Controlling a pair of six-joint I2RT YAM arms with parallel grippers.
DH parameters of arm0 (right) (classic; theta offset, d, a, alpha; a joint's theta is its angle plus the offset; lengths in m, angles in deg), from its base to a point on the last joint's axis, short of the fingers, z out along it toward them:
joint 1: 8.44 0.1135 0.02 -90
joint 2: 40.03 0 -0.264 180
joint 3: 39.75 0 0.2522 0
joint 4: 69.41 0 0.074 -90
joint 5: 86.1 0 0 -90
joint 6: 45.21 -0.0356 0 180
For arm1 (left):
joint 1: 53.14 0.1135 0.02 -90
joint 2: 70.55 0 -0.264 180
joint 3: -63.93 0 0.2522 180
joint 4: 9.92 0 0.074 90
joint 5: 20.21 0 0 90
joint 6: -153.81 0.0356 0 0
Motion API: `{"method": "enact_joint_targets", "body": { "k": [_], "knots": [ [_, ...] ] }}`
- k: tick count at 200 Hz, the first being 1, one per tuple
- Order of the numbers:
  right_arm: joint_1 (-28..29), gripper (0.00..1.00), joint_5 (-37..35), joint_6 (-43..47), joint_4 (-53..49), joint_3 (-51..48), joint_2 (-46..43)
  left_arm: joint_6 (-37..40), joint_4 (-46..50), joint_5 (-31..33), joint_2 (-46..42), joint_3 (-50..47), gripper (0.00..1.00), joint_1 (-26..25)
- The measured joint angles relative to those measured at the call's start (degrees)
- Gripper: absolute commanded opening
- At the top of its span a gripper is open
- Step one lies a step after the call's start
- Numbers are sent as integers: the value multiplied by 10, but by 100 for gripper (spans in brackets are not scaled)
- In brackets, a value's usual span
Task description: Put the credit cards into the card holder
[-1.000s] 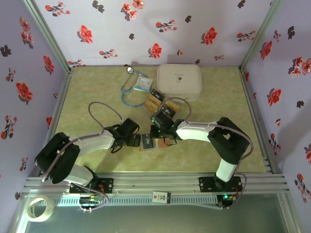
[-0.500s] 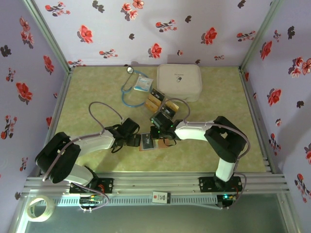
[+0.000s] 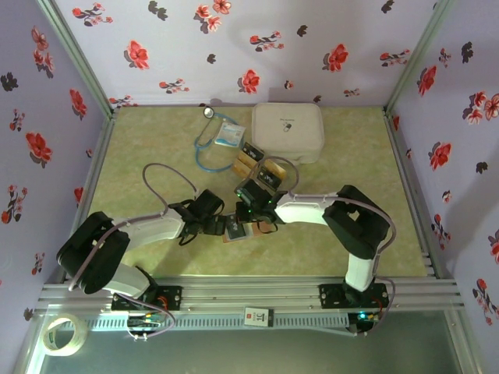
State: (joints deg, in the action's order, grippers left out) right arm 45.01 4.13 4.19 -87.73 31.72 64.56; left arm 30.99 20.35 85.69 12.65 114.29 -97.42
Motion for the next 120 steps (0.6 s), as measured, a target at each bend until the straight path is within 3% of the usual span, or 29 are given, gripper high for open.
{"method": "enact_joint_targets", "body": {
  "k": [44, 79, 120],
  "knots": [
    [2, 0, 0, 1, -2, 2, 0, 0, 0, 0, 0, 0, 100, 0],
    [6, 19, 0, 2, -21, 2, -28, 0, 0, 0, 0, 0, 100, 0],
    [-5, 39, -13, 13, -38, -21, -131, 0, 3, 2, -4, 0, 100, 0]
  ]
}}
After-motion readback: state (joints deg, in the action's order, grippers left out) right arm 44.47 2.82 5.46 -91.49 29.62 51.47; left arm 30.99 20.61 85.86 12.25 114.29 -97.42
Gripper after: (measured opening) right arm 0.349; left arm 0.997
